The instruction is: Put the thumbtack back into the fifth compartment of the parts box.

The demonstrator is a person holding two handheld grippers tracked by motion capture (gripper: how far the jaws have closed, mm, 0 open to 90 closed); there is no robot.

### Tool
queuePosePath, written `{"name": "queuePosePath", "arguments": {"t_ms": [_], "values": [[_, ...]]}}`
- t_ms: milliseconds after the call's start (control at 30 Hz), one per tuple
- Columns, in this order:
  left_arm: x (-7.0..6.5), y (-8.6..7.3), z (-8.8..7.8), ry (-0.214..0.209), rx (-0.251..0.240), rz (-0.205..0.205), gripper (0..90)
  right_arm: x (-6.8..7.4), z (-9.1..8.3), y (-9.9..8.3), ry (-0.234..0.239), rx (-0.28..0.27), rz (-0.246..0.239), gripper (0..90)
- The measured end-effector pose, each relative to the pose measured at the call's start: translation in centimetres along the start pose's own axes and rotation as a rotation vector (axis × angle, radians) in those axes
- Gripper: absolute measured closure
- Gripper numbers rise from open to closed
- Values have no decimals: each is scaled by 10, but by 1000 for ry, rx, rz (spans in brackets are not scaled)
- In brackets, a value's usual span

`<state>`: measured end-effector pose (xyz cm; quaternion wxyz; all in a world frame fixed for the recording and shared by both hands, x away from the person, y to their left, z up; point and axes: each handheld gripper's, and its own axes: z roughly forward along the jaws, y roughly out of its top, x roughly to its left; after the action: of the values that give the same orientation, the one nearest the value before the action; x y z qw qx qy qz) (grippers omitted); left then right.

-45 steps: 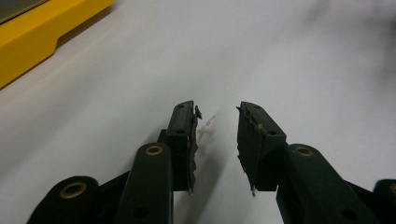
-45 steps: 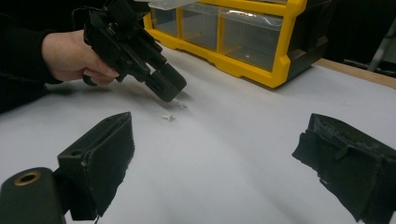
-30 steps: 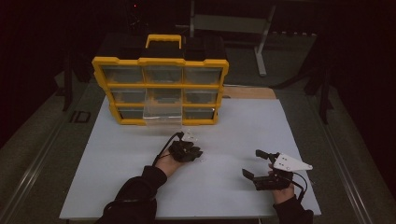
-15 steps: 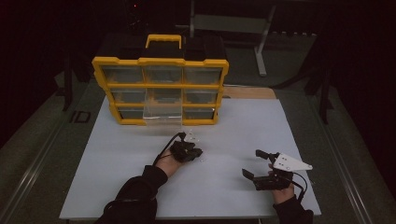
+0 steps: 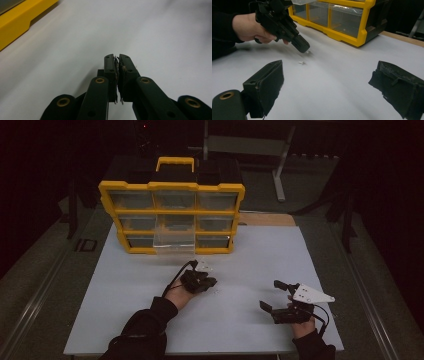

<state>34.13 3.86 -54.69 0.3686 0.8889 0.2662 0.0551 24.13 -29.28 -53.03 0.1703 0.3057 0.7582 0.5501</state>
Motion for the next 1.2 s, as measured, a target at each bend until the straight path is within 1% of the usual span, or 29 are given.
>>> {"name": "queuePosePath", "arguments": {"t_ms": [67, 100, 200, 400, 433, 533, 600, 633, 667, 733, 767, 1200], "values": [[0, 0, 0, 0, 0, 0, 848, 0, 0, 0, 0, 0, -1, 89], [-2, 3, -5, -6, -4, 10, 848, 0, 0, 0, 0, 0, 0, 89], [-3, 5, -11, -21, -18, 7, 848, 0, 0, 0, 0, 0, 0, 89], [-6, 10, -20, -27, -31, 17, 848, 0, 0, 0, -1, -1, 0, 89], [-7, 12, -24, -29, -35, 24, 848, 0, 0, 0, -1, -2, -1, 89], [-9, 15, -29, -32, -43, 28, 848, 0, 0, 0, 0, -2, 1, 89], [-10, 18, -33, -41, -53, 29, 848, 0, 0, 0, -1, -1, 1, 89], [-10, 18, -33, -41, -53, 29, 848, 0, 0, 0, -1, -1, 1, 89], [-11, 20, -37, -40, -55, 38, 848, 0, 0, 0, -1, -2, 0, 89], [-12, 23, -40, -41, -60, 41, 848, 0, 0, 0, -1, -1, 1, 89], [-13, 24, -42, -43, -62, 49, 848, 0, 0, 0, -1, -1, 1, 89], [-14, 38, -63, -51, -91, 67, 848, 0, 0, 0, 0, 0, -2, 89]]}}
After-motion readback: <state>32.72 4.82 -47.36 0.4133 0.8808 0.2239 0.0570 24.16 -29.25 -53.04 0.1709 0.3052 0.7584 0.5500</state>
